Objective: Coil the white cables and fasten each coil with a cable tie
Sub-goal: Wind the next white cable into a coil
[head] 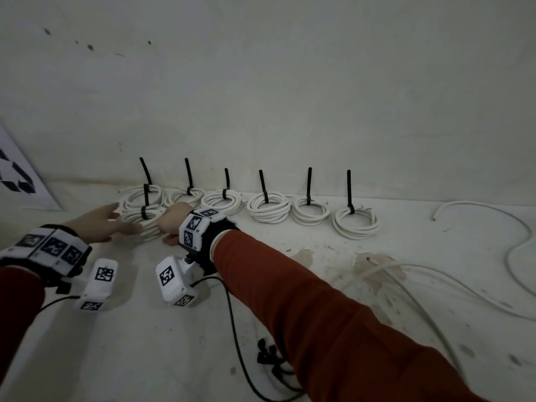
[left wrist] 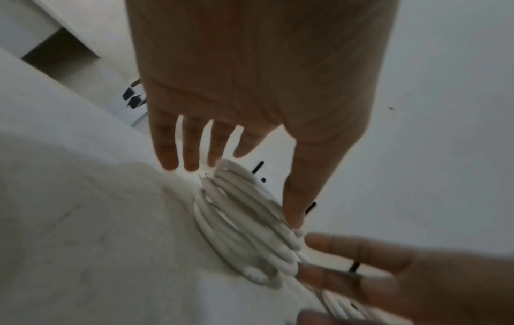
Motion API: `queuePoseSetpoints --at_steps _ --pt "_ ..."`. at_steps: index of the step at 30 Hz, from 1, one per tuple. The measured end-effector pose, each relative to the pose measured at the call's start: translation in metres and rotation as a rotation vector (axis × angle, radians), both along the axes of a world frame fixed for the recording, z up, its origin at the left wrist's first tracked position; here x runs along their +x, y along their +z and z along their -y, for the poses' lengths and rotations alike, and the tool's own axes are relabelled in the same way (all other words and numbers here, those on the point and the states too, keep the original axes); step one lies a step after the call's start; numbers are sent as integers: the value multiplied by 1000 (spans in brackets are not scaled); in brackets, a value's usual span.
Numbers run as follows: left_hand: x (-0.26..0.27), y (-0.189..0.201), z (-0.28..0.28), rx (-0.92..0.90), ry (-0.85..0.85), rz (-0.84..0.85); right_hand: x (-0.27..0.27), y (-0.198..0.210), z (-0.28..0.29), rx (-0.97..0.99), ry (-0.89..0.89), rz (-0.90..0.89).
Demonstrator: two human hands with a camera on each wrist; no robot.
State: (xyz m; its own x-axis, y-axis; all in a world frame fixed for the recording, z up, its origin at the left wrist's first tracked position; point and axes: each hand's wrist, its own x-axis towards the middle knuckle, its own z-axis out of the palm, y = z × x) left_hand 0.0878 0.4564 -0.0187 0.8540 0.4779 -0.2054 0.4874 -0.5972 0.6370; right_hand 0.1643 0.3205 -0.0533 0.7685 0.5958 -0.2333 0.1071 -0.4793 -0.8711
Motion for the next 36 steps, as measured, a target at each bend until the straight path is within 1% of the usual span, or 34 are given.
queuePoseSetpoints --at_steps 2,4,6,8,10,11,12,14,16,18,20,22,24,27,29,31,32,33,34,36 --pt "-7 8 17 219 -93 87 -5 12 11 107 19 4" --pt "-13 15 38 406 -176 225 -10 28 30 215 -11 -104" --pt "-15 21 60 474 -151 394 -26 53 56 307 -57 -145" --pt "-15 25 82 506 -166 546 -40 80 91 354 -80 -124" --pt "-17 33 113 519 -259 658 -59 106 133 377 -116 -84" --pt "-21 39 133 516 -315 708 -68 115 155 365 -130 -35" --pt "-25 44 154 496 -378 750 -75 121 178 326 -155 27" --pt "-33 50 196 432 -515 794 -84 120 223 178 -199 160" --pt "-42 49 234 385 -628 764 -89 110 265 -6 -232 228" --pt "-50 43 267 337 -732 693 -95 96 306 -187 -266 247" --pt "-60 37 296 297 -831 611 -101 82 343 -304 -316 238" --pt "-67 32 320 299 -943 521 -108 72 371 -409 -349 218" --pt "-75 26 341 304 -1050 383 -118 64 390 -536 -333 173" --pt "-89 15 368 366 -1164 204 -133 52 401 -733 -242 117" --pt "-92 9 378 404 -1130 214 -141 45 400 -839 -205 164" --pt "-84 6 380 419 -998 294 -144 41 399 -900 -196 253" --pt "-77 5 379 431 -915 312 -145 41 399 -891 -201 268" --pt "-70 3 378 457 -837 304 -145 42 400 -845 -219 255" --pt "-64 1 377 494 -773 261 -145 44 401 -767 -251 228" --pt "-56 -1 376 559 -697 171 -146 50 406 -593 -327 190"
